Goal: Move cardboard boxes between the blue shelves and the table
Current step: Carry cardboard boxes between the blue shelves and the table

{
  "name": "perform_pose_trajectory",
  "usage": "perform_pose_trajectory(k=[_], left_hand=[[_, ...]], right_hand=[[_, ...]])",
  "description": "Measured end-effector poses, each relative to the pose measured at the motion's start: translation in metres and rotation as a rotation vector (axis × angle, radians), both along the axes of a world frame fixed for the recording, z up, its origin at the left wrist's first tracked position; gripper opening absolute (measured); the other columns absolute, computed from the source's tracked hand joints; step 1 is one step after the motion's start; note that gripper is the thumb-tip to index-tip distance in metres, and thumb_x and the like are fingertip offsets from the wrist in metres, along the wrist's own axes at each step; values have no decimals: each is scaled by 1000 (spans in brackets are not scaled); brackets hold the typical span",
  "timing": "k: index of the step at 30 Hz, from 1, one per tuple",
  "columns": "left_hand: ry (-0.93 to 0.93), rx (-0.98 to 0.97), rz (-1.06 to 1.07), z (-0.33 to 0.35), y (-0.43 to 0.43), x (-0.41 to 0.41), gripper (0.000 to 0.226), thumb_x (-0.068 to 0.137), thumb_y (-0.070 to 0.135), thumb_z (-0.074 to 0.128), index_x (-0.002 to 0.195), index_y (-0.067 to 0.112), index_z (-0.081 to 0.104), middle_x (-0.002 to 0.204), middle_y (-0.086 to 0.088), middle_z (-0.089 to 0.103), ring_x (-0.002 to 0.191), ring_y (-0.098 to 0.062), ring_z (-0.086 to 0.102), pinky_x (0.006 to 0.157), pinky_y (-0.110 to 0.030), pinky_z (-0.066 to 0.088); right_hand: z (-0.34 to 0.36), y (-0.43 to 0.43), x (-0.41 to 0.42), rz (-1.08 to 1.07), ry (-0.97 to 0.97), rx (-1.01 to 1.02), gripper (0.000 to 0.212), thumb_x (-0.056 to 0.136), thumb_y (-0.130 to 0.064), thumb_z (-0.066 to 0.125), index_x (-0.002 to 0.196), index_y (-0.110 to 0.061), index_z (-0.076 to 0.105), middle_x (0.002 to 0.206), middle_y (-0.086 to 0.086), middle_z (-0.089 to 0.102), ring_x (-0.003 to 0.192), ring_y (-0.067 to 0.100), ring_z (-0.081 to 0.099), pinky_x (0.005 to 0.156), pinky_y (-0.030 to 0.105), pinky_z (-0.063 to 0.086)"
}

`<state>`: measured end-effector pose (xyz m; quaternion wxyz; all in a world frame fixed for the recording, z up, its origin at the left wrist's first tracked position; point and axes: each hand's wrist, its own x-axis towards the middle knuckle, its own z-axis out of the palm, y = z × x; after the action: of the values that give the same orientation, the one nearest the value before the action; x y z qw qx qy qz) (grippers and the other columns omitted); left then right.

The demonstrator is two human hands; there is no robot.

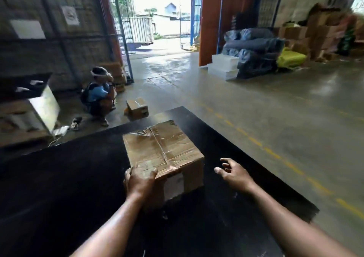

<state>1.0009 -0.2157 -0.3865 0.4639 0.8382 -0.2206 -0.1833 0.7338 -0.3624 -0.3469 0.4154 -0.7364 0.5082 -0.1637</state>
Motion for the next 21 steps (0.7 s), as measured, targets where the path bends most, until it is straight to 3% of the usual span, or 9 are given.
perform_pose_trajectory(k=[3, 8, 10, 12, 14, 18, 21], left_hand=[[189, -54, 56, -27, -2, 15, 70, 84, 29, 81, 143, 10, 49, 139, -16, 58, 127, -28, 57, 103, -33, 44], [293, -135, 213, -48, -20, 14, 74, 86, 23, 79, 149, 11, 42, 124, 0, 66, 104, -11, 58, 88, -23, 43], [325, -166, 259, -52, -26, 8, 77, 87, 16, 77, 153, 13, 36, 124, 4, 66, 108, -12, 61, 93, -23, 45], [337, -191, 321, -55, -32, 2, 83, 87, 13, 77, 156, 14, 31, 137, -1, 61, 119, -16, 60, 106, -31, 45], [299, -172, 380, -56, -36, -4, 82, 85, 16, 80, 155, 18, 36, 137, -1, 61, 119, -16, 61, 108, -34, 45], [258, -195, 406, -47, -42, -8, 54, 80, 20, 84, 129, 27, 62, 112, 5, 74, 106, -15, 70, 100, -38, 53], [256, -272, 351, -25, -51, -4, 32, 82, 25, 81, 112, 31, 73, 105, 7, 78, 102, -15, 73, 97, -39, 56]], right_hand=[[-25, -27, 27, 41, 12, 55, 63, 90, -41, 68, 145, -21, 46, 147, 8, 53, 134, 24, 51, 110, 38, 40], [-61, -84, 70, 120, -72, 167, 79, 87, -39, 72, 153, -15, 35, 154, 12, 43, 142, 27, 41, 116, 44, 35], [-72, -101, 84, 168, -97, 228, 82, 87, -36, 73, 154, -13, 31, 156, 12, 40, 141, 27, 42, 116, 44, 35], [-80, -115, 96, 212, -124, 275, 80, 87, -28, 74, 153, -11, 33, 151, 11, 48, 130, 23, 53, 112, 42, 41], [-86, -125, 103, 235, -148, 287, 75, 84, -25, 77, 149, -14, 41, 142, 8, 55, 114, 17, 60, 103, 36, 48], [-85, -142, 103, 240, -214, 244, 75, 77, -30, 84, 143, -23, 48, 129, 2, 42, 109, 13, 56, 90, 26, 46], [-64, -157, 103, 238, -267, 244, 79, 76, -37, 84, 144, -24, 47, 134, 5, 42, 116, 20, 55, 101, 38, 49]])
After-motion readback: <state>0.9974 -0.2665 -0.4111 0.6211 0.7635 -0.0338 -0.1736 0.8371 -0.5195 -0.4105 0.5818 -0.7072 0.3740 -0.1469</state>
